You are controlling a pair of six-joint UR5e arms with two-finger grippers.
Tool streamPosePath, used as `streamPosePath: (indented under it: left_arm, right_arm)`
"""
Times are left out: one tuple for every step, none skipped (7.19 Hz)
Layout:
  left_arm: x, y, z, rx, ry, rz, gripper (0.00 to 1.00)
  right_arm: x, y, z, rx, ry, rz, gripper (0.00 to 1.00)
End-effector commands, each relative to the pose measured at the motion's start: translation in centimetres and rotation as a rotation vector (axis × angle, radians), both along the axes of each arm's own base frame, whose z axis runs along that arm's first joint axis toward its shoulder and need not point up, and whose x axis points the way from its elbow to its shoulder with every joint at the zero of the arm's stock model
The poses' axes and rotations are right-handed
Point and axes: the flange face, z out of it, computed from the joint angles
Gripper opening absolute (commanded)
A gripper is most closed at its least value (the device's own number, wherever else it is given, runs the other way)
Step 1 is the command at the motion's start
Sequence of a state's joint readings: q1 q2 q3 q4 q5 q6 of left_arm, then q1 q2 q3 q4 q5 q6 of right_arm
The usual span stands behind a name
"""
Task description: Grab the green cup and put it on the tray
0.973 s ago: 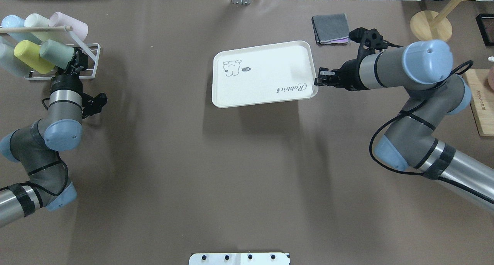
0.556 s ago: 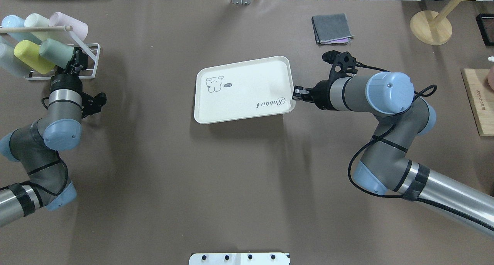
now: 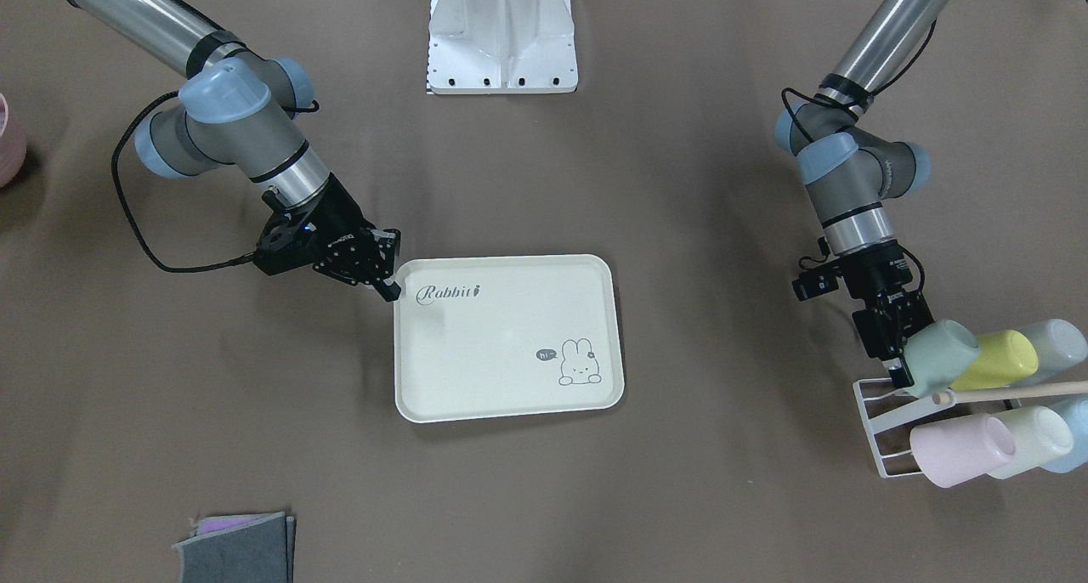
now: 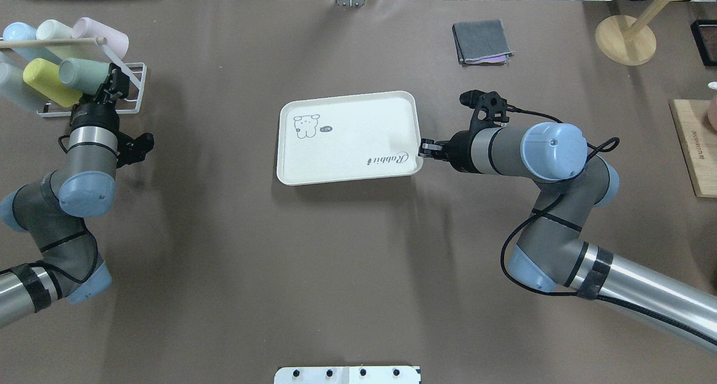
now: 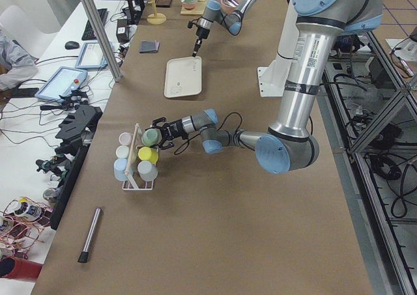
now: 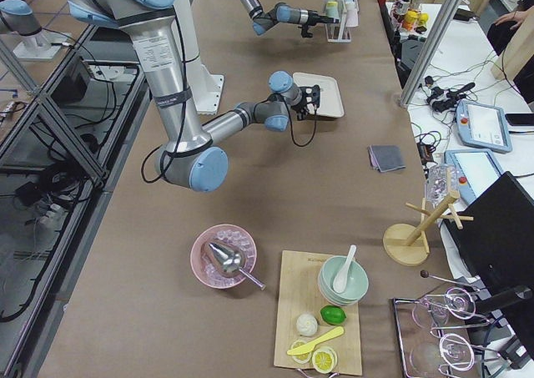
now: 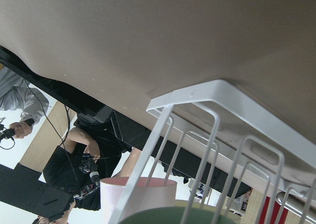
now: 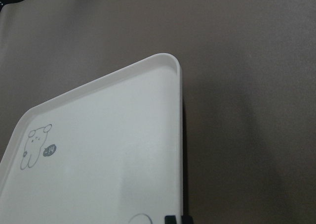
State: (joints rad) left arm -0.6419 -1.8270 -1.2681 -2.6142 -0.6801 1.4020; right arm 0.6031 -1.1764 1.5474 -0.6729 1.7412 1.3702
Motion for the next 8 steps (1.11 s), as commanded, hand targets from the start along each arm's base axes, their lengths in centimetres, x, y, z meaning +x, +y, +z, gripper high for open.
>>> streamPosePath:
  left_arm:
    - [-0.7,-0.3,-0.5,0.007,-0.017,0.001,0.85]
    - [-1.2,-0.2,-0.8,0.036,-0.029,0.016,0.85]
    - [-1.8,-0.1,-1.2,0.063,-0.040,0.026,0.85]
    - [-2.3,-0.3,-1.2,0.064,-0.050,0.024,0.85]
    - [-2.6,-0.3,-1.1,0.068,-0.046,0.021,0.85]
    - [-3.0,-0.3,-1.5,0.072,-0.044,0.018,0.85]
    - [-3.2,-0.3,-2.1,0.080,-0.061,0.024,0.85]
    - [-3.7,-0.3,-2.7,0.085,-0.063,0.028,0.85]
  right_arm:
    - [-0.3,0.3,0.5,-0.002,0.001,-0.006,0.00]
    - [-0.3,0.4,0.5,-0.004,0.000,-0.010,0.38]
    - [-0.2,0.5,0.3,0.001,0.000,0.002,0.99]
    - [0.0,0.4,0.4,0.000,0.004,0.004,1.00]
    - [1.1,-0.5,0.3,0.010,0.007,0.026,1.00]
    - [3.7,-1.3,1.6,-0.002,0.021,0.050,1.00]
    - [7.3,-2.0,4.2,-0.022,0.055,0.066,1.00]
    - [11.0,-3.2,5.6,0.034,0.161,0.045,1.00]
